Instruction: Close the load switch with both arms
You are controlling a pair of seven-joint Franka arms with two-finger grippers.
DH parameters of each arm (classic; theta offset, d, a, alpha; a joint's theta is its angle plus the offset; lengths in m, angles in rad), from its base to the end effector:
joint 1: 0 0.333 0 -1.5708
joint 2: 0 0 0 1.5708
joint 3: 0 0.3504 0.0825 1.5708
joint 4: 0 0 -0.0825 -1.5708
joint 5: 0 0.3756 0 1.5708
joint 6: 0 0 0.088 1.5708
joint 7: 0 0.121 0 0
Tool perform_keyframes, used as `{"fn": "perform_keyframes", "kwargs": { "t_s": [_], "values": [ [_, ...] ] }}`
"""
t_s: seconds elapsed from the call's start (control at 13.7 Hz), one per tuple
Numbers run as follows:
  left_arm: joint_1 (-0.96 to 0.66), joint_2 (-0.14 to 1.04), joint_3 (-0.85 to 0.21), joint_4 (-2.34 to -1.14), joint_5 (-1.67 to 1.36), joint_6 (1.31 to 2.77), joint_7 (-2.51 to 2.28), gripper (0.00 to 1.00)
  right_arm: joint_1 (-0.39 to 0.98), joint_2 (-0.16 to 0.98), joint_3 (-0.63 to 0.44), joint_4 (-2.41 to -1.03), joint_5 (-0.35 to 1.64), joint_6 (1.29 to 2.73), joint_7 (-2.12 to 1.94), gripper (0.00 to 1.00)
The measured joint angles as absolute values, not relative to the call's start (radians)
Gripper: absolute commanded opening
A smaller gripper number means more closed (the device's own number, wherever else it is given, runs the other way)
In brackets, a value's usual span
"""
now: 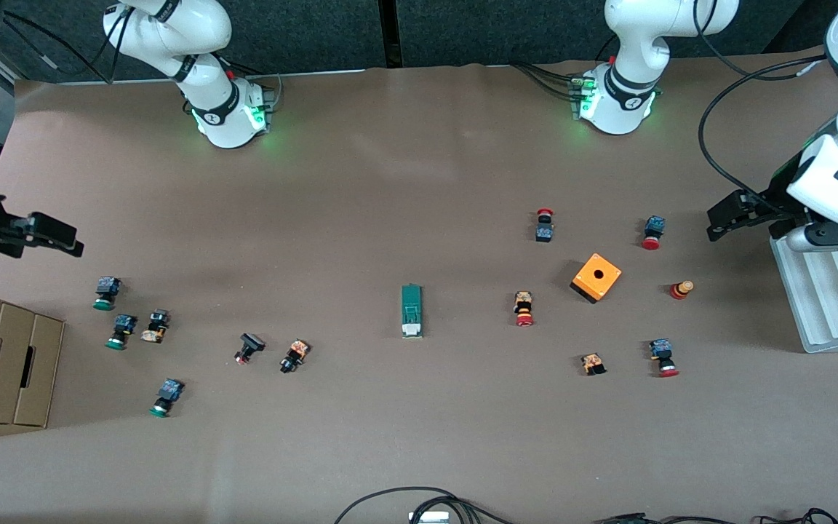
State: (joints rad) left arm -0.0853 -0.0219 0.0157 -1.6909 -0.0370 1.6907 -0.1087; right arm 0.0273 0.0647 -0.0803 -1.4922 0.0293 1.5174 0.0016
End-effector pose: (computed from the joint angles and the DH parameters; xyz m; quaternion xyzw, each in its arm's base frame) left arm 0.5457 -0.0420 0.6114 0.9995 0.0216 0.0092 0.0194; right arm 0.5620 -0.0244 0.6408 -0.9994 0.0268 0.0193 0.0126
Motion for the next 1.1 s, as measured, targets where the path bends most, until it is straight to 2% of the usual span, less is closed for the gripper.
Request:
{"fn": "perform_keyframes", "kwargs": {
  "t_s": [0.37,0.73,1.1],
  "values": [
    [-0.035,-0.038,-0.046,-1.691,-0.003,1.593,-0.11,1.0,0.025,0.069,-0.084,-1.504,0.029,1.515,0.002,1.0],
    [-0.035,-0.035,-0.052,-1.668,0.003,1.589,-0.11,1.0,0.027,0.064,-0.081,-1.578,0.029,1.598,0.001,1.0],
    [-0.032,-0.033,-0.051,-1.664,0.006,1.583,-0.11,1.0,0.027,0.05,-0.081,-1.6,0.029,1.607,0.001,1.0]
  ]
}}
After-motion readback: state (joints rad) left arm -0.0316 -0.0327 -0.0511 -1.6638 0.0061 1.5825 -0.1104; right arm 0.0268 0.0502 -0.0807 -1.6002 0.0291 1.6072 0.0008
